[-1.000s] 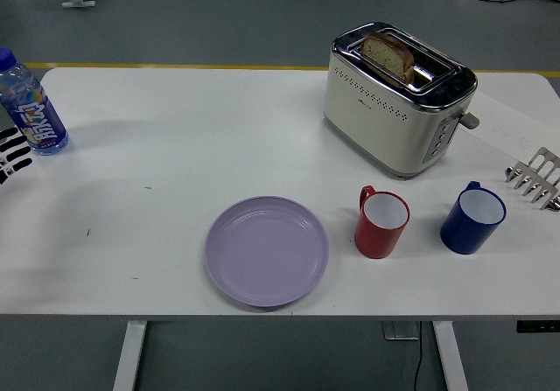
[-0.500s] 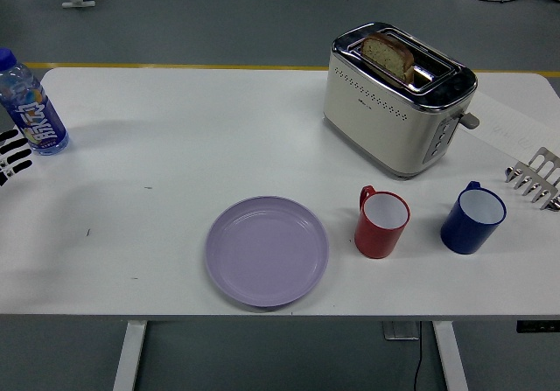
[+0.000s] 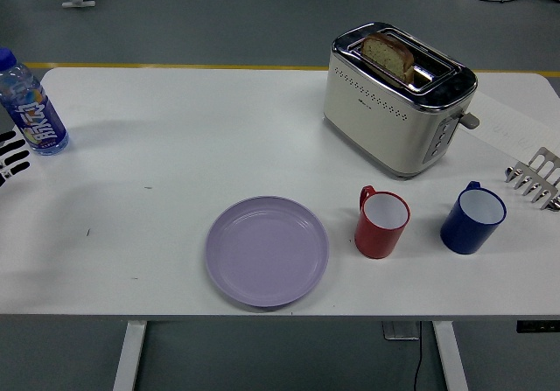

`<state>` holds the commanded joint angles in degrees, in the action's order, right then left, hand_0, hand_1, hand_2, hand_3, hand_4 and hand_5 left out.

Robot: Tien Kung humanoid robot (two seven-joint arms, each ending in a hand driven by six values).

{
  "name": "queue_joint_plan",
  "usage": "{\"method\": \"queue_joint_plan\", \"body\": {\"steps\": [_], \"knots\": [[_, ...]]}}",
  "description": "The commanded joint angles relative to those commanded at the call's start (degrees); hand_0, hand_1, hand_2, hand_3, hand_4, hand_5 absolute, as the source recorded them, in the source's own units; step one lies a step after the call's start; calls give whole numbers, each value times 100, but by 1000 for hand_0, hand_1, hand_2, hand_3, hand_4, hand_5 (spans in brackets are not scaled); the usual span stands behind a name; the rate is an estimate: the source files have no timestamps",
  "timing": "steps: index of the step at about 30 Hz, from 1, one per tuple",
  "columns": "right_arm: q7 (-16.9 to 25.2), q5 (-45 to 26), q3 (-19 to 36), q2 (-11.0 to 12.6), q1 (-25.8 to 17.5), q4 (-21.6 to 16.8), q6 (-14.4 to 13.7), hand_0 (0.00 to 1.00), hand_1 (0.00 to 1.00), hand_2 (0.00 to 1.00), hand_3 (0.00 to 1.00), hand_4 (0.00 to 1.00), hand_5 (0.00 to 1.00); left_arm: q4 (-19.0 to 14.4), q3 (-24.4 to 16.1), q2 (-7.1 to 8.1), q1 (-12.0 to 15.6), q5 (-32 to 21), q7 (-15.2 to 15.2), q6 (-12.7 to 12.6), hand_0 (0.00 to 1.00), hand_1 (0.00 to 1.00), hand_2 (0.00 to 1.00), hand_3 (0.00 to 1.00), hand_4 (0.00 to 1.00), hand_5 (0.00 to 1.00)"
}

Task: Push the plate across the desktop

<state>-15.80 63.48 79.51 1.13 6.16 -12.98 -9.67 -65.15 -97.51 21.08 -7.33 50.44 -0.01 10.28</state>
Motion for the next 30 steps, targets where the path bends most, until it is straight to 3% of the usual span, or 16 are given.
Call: {"method": "queue_joint_plan", "body": {"steps": [30], "knots": [[-21, 59, 1, -4, 77, 3, -17, 670, 620, 723, 689, 424, 497, -3, -125, -33, -25, 9, -19, -49, 754, 767, 747, 713, 549, 998]]}}
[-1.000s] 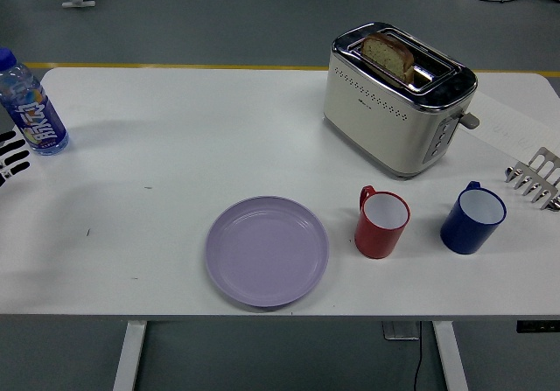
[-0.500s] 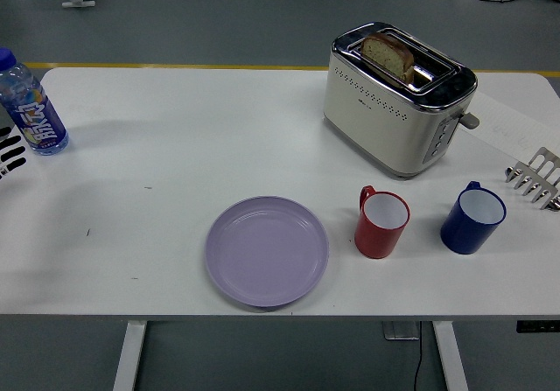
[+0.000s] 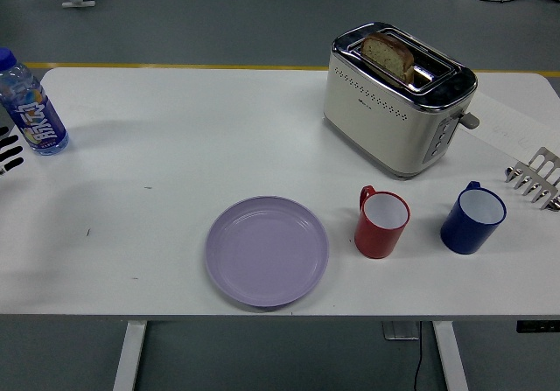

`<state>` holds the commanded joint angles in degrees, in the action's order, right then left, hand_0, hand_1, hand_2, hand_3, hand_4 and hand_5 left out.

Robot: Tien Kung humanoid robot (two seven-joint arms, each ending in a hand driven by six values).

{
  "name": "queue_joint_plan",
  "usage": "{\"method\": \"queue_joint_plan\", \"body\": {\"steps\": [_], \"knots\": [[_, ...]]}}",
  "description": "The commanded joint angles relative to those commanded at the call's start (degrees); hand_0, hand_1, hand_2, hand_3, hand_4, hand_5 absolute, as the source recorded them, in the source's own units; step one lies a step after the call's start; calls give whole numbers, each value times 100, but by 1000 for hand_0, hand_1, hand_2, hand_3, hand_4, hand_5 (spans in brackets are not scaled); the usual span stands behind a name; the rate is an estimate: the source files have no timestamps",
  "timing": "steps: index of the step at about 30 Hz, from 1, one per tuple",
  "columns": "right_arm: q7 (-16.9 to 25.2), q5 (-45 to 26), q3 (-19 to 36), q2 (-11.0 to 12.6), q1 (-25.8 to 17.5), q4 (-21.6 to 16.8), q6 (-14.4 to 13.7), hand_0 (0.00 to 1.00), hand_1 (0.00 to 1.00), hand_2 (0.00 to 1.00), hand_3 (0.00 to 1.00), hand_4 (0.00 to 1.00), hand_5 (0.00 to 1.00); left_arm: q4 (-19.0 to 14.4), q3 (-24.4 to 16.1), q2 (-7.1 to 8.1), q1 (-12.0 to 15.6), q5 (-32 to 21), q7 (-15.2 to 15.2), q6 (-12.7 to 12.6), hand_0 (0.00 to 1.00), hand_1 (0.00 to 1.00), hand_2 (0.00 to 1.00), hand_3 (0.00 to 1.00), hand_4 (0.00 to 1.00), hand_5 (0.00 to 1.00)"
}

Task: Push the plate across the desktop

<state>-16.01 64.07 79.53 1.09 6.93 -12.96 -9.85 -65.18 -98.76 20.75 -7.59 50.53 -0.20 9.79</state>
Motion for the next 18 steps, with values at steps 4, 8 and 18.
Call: {"method": "queue_joint_plan", "body": {"steps": [4, 8, 18], "knots": [[7, 24, -8, 3, 9, 14, -2, 670, 620, 723, 689, 424, 497, -6, -5, 0, -4, 1, 0, -7, 754, 767, 747, 713, 549, 998], [-22, 62, -44, 10, 24, 26, -32, 666, 619, 722, 683, 420, 498, -15, -11, -19, 5, -3, -2, -6, 752, 767, 746, 712, 551, 998], [-148, 223, -1, 11, 65, 34, -83, 661, 606, 708, 671, 410, 503, -87, -86, -64, 99, 1, -1, -17, 751, 767, 745, 712, 547, 998]]}}
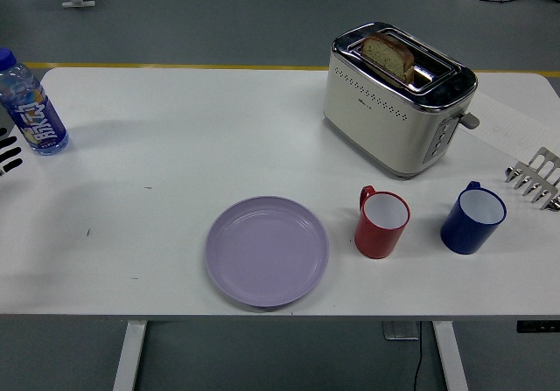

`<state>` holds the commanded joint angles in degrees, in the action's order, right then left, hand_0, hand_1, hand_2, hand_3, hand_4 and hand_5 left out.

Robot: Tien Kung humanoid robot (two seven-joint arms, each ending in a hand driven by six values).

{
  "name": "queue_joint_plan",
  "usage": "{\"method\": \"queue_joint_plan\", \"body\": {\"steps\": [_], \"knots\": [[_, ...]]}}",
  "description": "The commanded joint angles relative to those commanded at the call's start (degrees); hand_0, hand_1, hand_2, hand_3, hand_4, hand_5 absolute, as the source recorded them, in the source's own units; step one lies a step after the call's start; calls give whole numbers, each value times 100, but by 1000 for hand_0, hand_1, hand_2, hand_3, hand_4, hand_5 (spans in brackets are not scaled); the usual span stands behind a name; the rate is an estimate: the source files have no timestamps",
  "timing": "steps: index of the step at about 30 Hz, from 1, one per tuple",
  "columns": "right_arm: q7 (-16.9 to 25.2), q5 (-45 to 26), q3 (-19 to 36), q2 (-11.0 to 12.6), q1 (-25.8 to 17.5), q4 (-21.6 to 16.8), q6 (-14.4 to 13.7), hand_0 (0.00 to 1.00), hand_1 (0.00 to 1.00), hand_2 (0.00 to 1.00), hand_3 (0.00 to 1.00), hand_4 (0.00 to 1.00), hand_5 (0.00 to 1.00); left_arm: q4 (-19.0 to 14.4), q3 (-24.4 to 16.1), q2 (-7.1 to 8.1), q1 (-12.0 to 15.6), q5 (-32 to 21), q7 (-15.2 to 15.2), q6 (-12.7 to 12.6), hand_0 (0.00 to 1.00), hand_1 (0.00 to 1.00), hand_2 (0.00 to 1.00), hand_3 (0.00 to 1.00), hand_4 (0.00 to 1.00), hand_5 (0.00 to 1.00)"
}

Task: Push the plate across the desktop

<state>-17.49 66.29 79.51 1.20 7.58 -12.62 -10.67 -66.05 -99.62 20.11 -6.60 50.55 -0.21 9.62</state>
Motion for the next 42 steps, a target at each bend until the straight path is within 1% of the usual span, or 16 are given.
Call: {"method": "queue_joint_plan", "body": {"steps": [5, 6, 9, 19, 26, 34, 35, 36, 41, 42], "knots": [[-99, 165, 50, 12, 25, -3, 2, 661, 606, 708, 671, 410, 503, 1, -49, -4, 53, 2, -7, -2, 751, 767, 745, 712, 547, 998], [-116, 192, 56, 14, 29, -4, 0, 578, 582, 693, 659, 402, 496, 1, -58, -5, 64, 3, -8, -3, 750, 767, 745, 712, 547, 998], [-163, 252, 60, 24, 34, -3, -5, 578, 582, 693, 659, 402, 496, -10, -88, -3, 93, 14, -2, -1, 750, 767, 745, 712, 547, 998], [-241, 398, 129, 7, 24, -6, -22, 551, 566, 677, 655, 397, 495, -73, -69, 38, 47, 9, -3, -1, 750, 767, 745, 711, 549, 998], [-293, 595, 203, -3, 31, 1, -125, 544, 557, 676, 654, 394, 492, -78, -34, 48, 37, 10, -4, -3, 750, 765, 745, 711, 549, 998], [-464, 1100, 355, 21, 61, -32, -131, 540, 549, 675, 651, 392, 488, -105, 47, 63, 14, 4, -5, -4, 750, 765, 744, 711, 549, 998], [-466, 1053, 324, 22, 51, -32, -138, 540, 549, 675, 651, 392, 488, -105, 67, 63, 13, 6, -3, -4, 750, 765, 744, 711, 549, 998], [-465, 1024, 305, 22, 45, -31, -142, 519, 527, 670, 630, 378, 475, -105, 76, 62, 14, 6, -3, -5, 750, 764, 743, 711, 549, 998], [-451, 889, 199, 33, 20, -24, -145, 519, 527, 670, 630, 378, 475, -101, 116, 58, 16, 8, 0, -6, 750, 764, 743, 711, 549, 998], [-448, 841, 178, 32, 7, -21, -154, 534, 523, 669, 625, 373, 465, -100, 130, 57, 18, 8, 0, -6, 750, 763, 741, 711, 548, 998]]}}
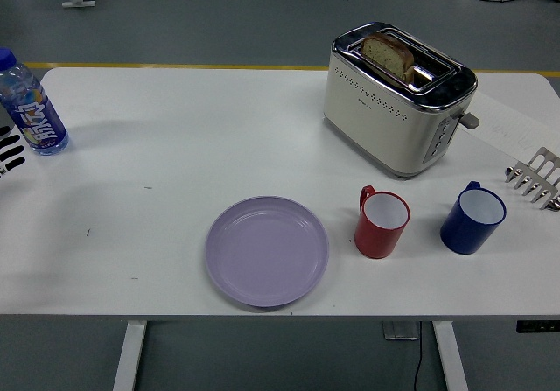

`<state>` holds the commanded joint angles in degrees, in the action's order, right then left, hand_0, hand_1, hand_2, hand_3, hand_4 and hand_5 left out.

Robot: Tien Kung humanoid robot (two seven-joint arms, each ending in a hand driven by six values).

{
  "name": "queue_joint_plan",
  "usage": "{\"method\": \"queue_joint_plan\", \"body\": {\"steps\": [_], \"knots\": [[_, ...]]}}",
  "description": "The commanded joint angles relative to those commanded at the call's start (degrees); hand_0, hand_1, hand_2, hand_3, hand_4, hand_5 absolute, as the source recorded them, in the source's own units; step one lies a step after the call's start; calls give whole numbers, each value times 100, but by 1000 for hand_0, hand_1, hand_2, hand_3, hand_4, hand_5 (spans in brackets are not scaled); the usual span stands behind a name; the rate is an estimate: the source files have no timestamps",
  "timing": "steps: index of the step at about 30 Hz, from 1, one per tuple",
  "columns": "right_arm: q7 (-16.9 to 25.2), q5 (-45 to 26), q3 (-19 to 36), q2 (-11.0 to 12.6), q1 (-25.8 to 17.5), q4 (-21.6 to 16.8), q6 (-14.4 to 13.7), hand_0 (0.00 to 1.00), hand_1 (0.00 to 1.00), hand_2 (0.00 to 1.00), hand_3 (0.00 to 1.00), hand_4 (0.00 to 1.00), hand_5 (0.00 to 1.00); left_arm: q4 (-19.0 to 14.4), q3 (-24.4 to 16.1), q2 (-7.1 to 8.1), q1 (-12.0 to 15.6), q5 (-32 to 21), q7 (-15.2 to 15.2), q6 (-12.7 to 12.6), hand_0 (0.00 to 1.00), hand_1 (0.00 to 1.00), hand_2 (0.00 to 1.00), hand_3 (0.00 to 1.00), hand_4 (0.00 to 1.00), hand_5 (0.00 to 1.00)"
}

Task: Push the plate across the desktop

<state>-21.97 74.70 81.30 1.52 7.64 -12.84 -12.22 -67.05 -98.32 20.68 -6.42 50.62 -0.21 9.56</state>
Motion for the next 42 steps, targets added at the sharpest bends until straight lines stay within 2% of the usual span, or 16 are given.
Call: {"method": "queue_joint_plan", "body": {"steps": [4, 9, 11, 12, 14, 17, 18, 21, 29, 30, 36, 41, 42], "knots": [[21, -171, -61, -7, -21, 9, -43, 534, 523, 669, 625, 373, 465, 2, 22, 1, -1, 7, 2, -1, 750, 763, 741, 711, 548, 998], [155, -834, -389, -1, -89, 71, -97, 542, 529, 670, 619, 368, 463, 5, 30, 1, 2, 14, 2, -1, 750, 763, 741, 711, 548, 998], [485, -1304, -854, 68, -211, 197, -53, 542, 529, 670, 619, 368, 463, 9, 30, 0, -8, 14, 0, 0, 750, 763, 741, 711, 548, 998], [661, -1527, -1077, 112, -280, 233, -28, 576, 581, 699, 639, 368, 452, 11, 31, 0, -15, 14, -1, 1, 750, 763, 740, 711, 548, 998], [1027, -2011, -1561, 204, -417, 250, 39, 576, 581, 699, 639, 368, 452, 25, 30, -3, -27, 16, -5, 2, 750, 763, 740, 711, 548, 998], [1691, -2719, -2269, 357, -647, 152, 278, 576, 581, 699, 639, 368, 452, 70, 20, -5, -46, 24, -12, 2, 750, 763, 740, 711, 548, 998], [1916, -2980, -2530, 401, -723, 74, 358, 601, 596, 726, 665, 377, 472, 76, 11, -8, -47, 29, -15, 2, 750, 763, 740, 711, 548, 998], [2392, -3687, -3237, 474, -866, -107, 494, 601, 596, 726, 665, 377, 472, 84, -4, -14, -51, 54, -14, 6, 750, 763, 740, 711, 548, 998], [2473, -5624, -5174, 583, -1067, -473, 485, 632, 612, 754, 672, 377, 466, 85, -4, -17, -75, 70, -13, 7, 750, 763, 740, 711, 549, 998], [2482, -5885, -5435, 599, -1092, -536, 490, 653, 637, 779, 687, 380, 448, 86, -12, -20, -77, 67, -15, 4, 750, 763, 739, 711, 549, 998], [2486, -7337, -6807, 607, -1110, -626, 527, 670, 655, 797, 707, 387, 454, 90, -25, -33, -81, 66, -17, 3, 750, 763, 740, 711, 549, 998], [2474, -8361, -7154, 578, -1077, -618, 679, 670, 655, 797, 707, 387, 454, 90, -21, -45, -85, 66, -18, 4, 750, 763, 740, 711, 549, 998], [2463, -8622, -7211, 559, -1069, -604, 765, 723, 698, 834, 780, 442, 528, 89, -22, -49, -84, 66, -20, 4, 750, 763, 739, 711, 549, 998]]}}
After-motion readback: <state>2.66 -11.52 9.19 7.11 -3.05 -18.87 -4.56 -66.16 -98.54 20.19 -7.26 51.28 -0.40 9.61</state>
